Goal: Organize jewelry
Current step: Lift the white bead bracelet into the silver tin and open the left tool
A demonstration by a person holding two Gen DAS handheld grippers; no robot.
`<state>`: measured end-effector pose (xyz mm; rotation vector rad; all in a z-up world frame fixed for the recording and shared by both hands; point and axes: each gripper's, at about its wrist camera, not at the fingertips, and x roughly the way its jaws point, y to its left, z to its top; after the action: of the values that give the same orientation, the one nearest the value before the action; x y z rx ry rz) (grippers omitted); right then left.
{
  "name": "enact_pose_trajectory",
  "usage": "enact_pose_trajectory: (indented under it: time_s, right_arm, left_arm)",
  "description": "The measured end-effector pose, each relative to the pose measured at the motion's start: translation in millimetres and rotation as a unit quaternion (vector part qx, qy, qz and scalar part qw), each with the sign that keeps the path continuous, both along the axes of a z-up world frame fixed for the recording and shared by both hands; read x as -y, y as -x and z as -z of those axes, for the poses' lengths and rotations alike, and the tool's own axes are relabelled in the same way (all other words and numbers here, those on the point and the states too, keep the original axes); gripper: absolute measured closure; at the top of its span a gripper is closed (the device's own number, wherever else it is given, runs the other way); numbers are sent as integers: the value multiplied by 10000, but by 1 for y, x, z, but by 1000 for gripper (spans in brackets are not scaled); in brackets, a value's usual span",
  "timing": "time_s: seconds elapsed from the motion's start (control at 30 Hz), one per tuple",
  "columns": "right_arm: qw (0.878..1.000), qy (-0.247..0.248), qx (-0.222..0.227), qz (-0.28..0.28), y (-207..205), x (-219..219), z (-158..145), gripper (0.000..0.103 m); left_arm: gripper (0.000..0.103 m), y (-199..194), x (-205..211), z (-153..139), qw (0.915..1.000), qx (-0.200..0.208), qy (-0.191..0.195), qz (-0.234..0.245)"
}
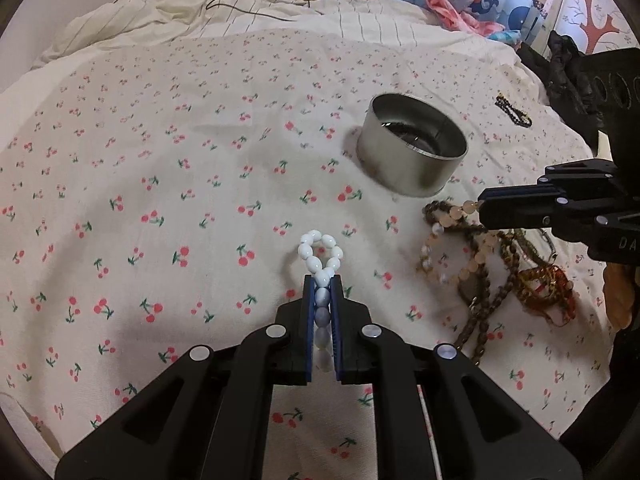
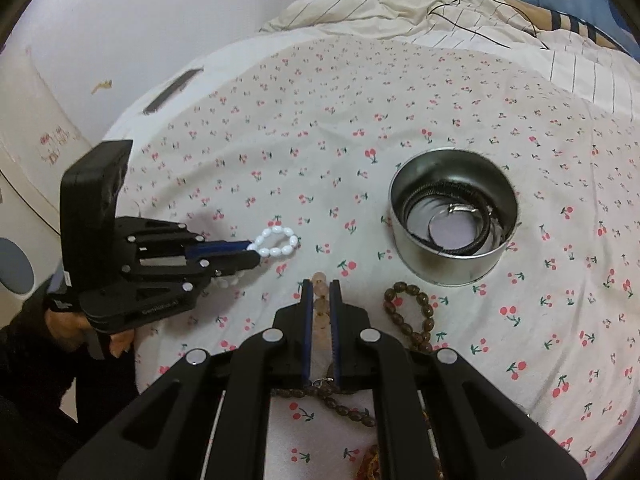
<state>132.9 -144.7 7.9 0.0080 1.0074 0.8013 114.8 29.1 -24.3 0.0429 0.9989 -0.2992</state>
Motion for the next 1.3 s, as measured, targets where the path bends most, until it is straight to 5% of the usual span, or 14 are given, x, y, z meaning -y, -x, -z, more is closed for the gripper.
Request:
enact_pose_trajectory:
  time_s: [1.3]
  right_arm:
    - [9875,-1264,379,860,-17,76,-59,94]
  left_arm:
    - [96,-23,79,-59,9954,810,-183,472]
